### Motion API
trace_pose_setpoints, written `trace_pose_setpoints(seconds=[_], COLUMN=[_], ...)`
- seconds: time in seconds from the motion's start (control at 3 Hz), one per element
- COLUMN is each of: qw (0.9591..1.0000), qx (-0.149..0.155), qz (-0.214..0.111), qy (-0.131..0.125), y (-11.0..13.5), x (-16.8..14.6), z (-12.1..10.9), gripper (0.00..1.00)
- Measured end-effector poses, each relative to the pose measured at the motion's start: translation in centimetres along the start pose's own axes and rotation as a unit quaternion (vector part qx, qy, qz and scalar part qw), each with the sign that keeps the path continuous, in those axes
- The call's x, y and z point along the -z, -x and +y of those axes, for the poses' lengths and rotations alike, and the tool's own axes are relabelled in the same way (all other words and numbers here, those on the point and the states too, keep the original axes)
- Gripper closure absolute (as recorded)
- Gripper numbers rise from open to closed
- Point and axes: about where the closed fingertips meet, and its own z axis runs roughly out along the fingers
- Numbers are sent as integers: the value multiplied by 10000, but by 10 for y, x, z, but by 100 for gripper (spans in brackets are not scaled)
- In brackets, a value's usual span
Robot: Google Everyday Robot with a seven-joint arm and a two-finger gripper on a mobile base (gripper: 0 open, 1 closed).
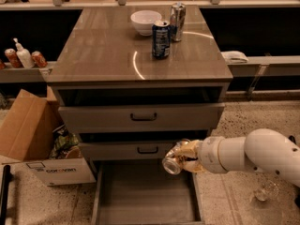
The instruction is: Pick orange can from bottom drawer and place on counter
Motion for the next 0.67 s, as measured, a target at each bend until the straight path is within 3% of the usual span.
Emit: trace_pose_setpoints(seconds=[0.33, 0.67], qw=[9990, 9945], qx=[256, 582], qz=[220, 661], qy=[-293, -568], y=[1, -3], x=[41, 98], z=[-28, -59], gripper=[100, 100])
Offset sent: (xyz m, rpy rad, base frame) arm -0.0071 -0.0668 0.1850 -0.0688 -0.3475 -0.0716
